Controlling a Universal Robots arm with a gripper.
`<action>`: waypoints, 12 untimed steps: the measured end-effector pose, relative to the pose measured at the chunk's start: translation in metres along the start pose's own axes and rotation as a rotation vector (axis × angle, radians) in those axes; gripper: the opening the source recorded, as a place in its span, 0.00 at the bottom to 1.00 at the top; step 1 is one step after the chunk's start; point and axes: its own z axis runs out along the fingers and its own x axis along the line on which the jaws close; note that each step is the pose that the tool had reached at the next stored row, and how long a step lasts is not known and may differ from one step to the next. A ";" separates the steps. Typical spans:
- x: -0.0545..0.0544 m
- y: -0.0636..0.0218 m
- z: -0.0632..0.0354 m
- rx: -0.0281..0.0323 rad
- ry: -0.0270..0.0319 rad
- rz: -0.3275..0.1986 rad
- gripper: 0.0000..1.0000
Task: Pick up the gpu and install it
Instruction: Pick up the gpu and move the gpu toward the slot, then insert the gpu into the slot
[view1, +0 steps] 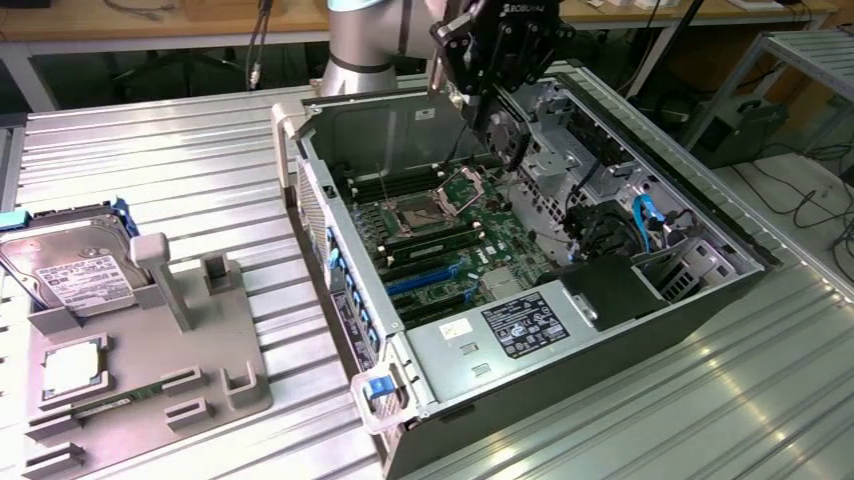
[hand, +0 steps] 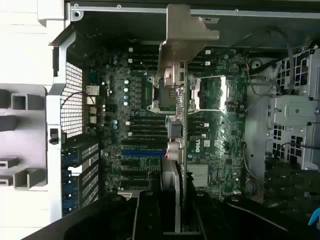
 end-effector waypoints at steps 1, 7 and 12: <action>-0.016 0.0006 0.0013 0.0000 0.0000 0.000 0.28; -0.024 0.0012 0.0020 0.0000 -0.0001 0.000 0.28; -0.024 0.0012 0.0020 0.0000 0.0000 0.000 0.28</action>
